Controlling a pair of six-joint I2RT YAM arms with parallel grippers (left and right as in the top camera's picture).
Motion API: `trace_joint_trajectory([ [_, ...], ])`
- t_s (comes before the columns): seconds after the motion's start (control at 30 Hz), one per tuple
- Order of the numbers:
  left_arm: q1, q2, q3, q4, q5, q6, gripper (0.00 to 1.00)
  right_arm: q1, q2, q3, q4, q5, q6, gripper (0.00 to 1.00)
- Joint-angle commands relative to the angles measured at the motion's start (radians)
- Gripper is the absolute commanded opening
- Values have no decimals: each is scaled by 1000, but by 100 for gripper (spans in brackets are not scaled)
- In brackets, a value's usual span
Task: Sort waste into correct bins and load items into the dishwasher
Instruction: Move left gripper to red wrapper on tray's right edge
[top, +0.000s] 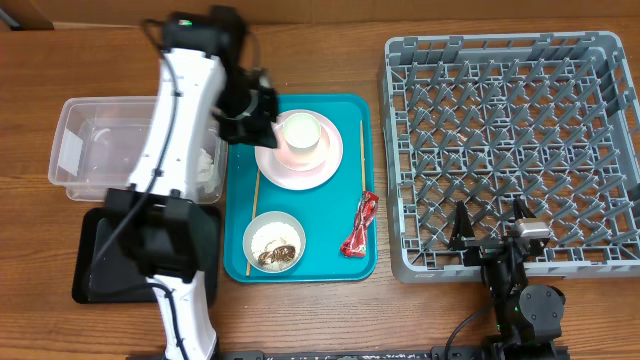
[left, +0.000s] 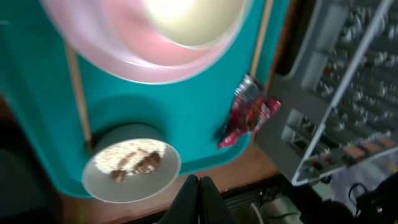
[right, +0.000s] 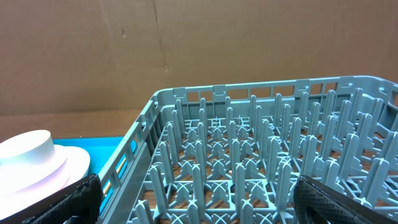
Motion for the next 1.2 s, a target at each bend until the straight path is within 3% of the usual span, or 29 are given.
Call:
trace_joint_trajectory([
  [0.0, -101, -18, 11, -3, 7, 29, 4, -2, -11, -11, 4, -1, -2, 100],
  [0.2, -261, -18, 11, 5, -50, 29, 22, -2, -11, -11, 4, -1, -2, 100],
  [0.37, -354, -18, 11, 8, -60, 36, 10, -2, -11, -11, 4, -1, -2, 100],
  [0.53, -410, -18, 11, -3, -60, 41, 10, -2, -11, -11, 3, -1, -2, 100],
  [0.63, -421, -18, 11, -2, -60, 40, 37, -2, -11, -11, 3, -1, -2, 100],
  [0.73, -420, -18, 11, 8, -60, 40, 56, -2, -11, -11, 3, -1, -2, 100],
  [0.83, -420, -18, 11, 14, -60, 40, 91, -2, -11, -11, 3, -1, -2, 100],
  [0.87, -420, -18, 11, 19, -59, 39, 96, -2, -11, -11, 3, -1, -2, 100],
  [1.17, -443, -18, 10, 44, -61, -24, 100, -2, -11, -11, 4, -1, -2, 100],
])
